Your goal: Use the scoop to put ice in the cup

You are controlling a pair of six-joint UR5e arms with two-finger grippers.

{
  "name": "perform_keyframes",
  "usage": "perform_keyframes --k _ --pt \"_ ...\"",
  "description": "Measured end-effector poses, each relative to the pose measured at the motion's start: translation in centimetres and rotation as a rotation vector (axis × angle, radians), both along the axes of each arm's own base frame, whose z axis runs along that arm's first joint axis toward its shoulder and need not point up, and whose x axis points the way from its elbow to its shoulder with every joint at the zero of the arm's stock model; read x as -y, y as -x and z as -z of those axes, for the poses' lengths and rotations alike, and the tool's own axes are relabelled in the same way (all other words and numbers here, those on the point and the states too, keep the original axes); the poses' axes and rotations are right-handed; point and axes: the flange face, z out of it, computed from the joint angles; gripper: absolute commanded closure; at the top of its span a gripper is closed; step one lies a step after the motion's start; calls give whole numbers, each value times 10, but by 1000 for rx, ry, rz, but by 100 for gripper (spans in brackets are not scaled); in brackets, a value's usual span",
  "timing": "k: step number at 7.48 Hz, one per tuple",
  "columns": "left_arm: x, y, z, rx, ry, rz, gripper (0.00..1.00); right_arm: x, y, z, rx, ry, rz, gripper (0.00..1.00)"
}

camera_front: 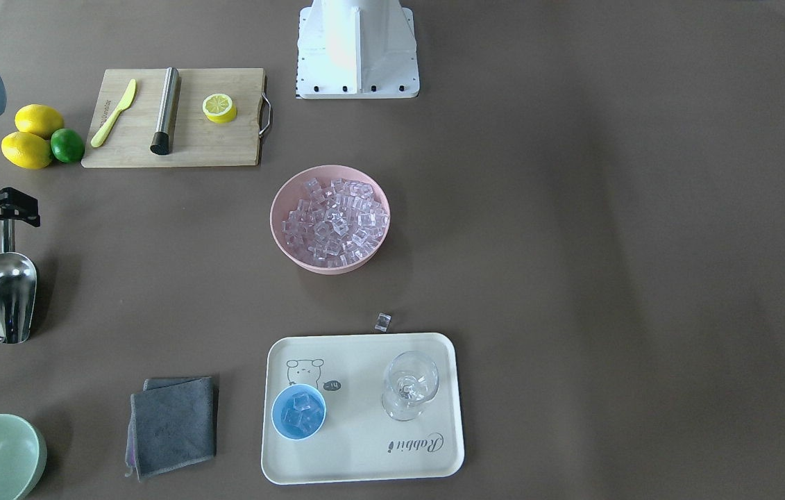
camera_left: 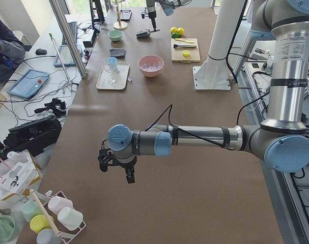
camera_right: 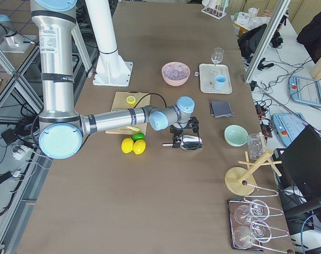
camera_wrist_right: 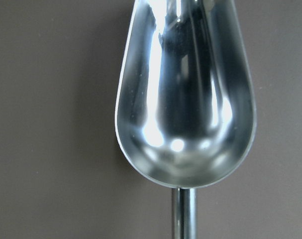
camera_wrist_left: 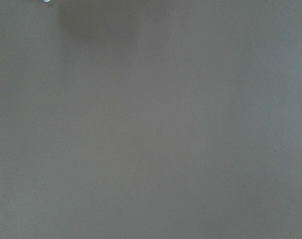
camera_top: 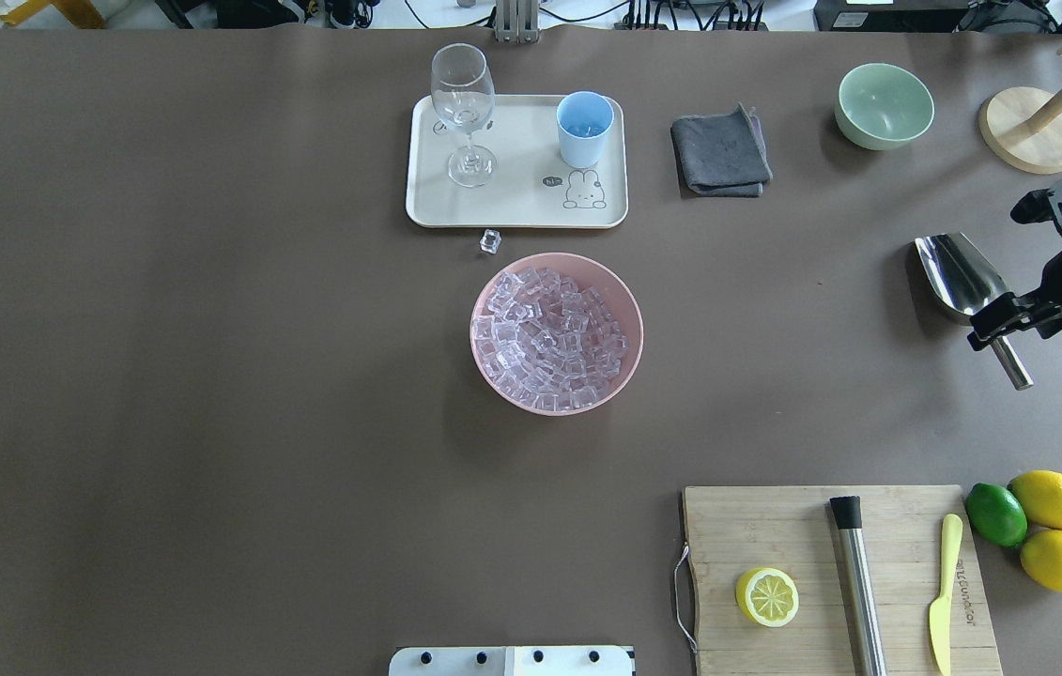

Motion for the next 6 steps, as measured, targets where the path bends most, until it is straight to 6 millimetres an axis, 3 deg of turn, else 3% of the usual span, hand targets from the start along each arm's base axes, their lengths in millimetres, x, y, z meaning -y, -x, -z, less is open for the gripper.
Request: perform_keyframes --k 2,4,5,6 --pt "0 -2 0 0 0 -3 2 19 -59 26 -8 -43 -102 0" --pt "0 -4 1 0 -1 -7 2 40 -146 37 -44 -92 -99 0" --pt "0 -7 1 1 -1 -13 2 41 -193 27 -57 -110 -82 0" --pt "1 -9 1 1 -1 -18 2 36 -236 4 -56 -108 -75 0"
